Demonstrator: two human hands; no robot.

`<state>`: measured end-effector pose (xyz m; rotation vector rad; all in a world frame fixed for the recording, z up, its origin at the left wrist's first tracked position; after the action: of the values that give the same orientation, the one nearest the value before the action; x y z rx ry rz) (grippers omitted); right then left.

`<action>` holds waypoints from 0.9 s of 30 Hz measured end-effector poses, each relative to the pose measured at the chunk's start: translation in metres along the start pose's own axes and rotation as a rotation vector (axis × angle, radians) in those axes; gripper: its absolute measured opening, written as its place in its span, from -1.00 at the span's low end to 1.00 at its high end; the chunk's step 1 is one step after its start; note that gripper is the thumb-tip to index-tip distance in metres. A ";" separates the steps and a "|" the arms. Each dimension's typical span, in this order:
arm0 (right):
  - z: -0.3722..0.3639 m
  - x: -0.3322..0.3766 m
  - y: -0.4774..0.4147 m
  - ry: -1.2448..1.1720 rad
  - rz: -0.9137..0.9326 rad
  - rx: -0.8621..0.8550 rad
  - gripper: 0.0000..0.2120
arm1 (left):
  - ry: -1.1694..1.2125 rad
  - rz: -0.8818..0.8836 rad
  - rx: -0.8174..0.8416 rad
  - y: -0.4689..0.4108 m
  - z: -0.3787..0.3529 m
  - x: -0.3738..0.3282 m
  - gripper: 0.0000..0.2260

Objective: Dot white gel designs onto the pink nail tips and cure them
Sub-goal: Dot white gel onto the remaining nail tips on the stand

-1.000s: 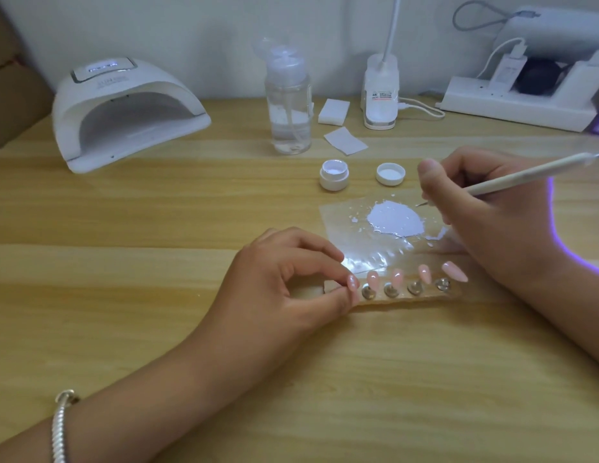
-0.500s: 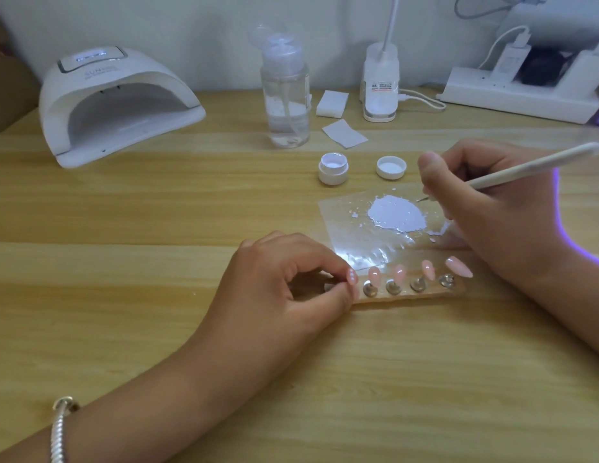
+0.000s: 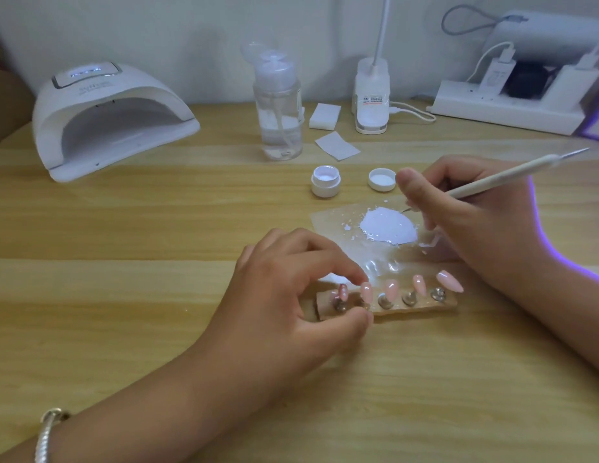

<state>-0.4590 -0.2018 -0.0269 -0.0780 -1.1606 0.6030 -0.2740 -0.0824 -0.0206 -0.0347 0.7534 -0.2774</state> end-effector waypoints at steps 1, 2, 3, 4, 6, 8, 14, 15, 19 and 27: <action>0.000 0.000 -0.001 0.003 -0.013 0.014 -0.59 | -0.009 -0.003 0.000 -0.002 0.000 -0.001 -0.88; -0.001 0.000 -0.001 -0.001 -0.022 0.028 -0.58 | -0.019 -0.005 -0.001 -0.004 0.000 -0.001 -0.91; -0.001 0.000 -0.001 -0.004 -0.026 0.041 -0.56 | -0.025 -0.006 0.000 -0.006 0.000 -0.001 -0.93; -0.001 -0.001 -0.001 -0.002 -0.029 0.049 -0.55 | -0.028 -0.005 0.003 -0.007 0.000 -0.001 -0.93; -0.001 -0.003 -0.002 0.018 -0.044 0.049 -0.54 | -0.054 -0.013 0.002 -0.010 -0.001 0.000 -0.92; -0.001 -0.005 -0.003 0.056 -0.052 0.037 -0.55 | -0.127 -0.050 -0.010 -0.010 -0.001 0.000 -0.93; -0.002 -0.006 -0.004 0.082 -0.069 0.067 -0.57 | -0.279 -0.202 -0.091 -0.006 -0.003 -0.004 -0.92; -0.002 -0.007 -0.004 0.080 -0.067 0.069 -0.58 | -0.287 -0.224 -0.105 -0.006 -0.003 -0.005 -0.92; -0.001 -0.006 -0.004 0.069 -0.067 0.052 -0.58 | -0.201 -0.273 -0.129 -0.005 0.005 -0.016 -0.93; -0.001 -0.006 -0.005 0.068 -0.075 0.058 -0.59 | 0.444 -0.029 -0.068 -0.031 0.017 -0.004 -0.89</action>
<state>-0.4579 -0.2082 -0.0302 -0.0053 -1.0751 0.5633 -0.2726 -0.1119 -0.0011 -0.0495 1.2043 -0.2907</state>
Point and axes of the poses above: each hand's wrist, its own y-axis away from the middle knuckle, its own z-axis out of the back of the hand, x = y × z, the point moved 1 cm from there along -y, towards the middle knuckle, and after that the axes turned 13 degrees about x, right-handed, at the moved point
